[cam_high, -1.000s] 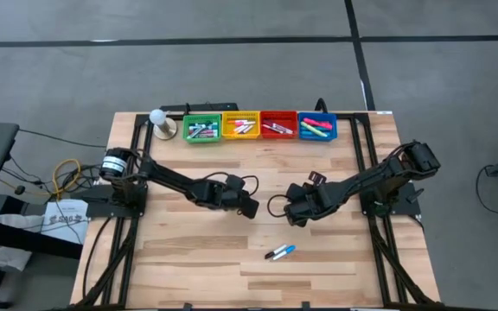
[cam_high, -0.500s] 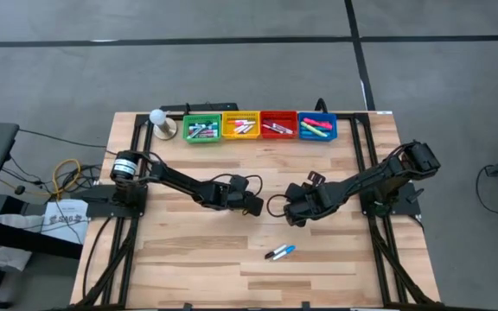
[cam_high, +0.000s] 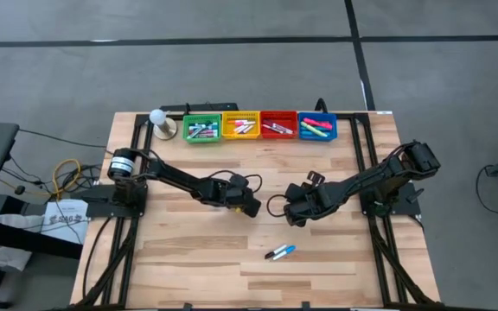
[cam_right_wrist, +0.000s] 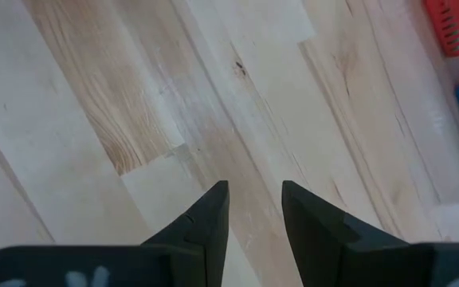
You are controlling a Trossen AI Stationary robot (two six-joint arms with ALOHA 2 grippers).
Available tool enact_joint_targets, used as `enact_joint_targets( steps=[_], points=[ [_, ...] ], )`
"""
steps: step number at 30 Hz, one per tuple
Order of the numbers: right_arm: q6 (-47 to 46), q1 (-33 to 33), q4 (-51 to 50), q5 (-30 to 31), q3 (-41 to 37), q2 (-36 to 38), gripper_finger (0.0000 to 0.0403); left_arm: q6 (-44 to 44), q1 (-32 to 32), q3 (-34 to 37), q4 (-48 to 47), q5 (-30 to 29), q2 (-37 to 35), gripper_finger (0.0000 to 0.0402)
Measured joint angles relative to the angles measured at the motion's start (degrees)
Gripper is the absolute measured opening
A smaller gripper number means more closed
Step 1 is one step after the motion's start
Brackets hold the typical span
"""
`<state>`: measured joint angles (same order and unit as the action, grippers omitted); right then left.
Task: Pick & Place Markers
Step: Put the yellow highlighter pen into the yellow basket
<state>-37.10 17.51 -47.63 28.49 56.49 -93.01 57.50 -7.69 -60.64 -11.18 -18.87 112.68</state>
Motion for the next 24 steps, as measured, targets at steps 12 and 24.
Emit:
enact_joint_targets(
  steps=[12, 24],
  points=[
    [0.2, -0.1, 0.1, 0.6, 0.0, 0.0, 0.0108, -10.9, 5.4, 0.2, -0.7, -5.7, -8.4, 0.0034],
    [4.7, -6.5, 3.8, 7.6, 0.0, 0.0, 0.0108, -34.1, 21.3, 0.1, 4.6, -8.8, -20.6, 0.0035]
  ],
)
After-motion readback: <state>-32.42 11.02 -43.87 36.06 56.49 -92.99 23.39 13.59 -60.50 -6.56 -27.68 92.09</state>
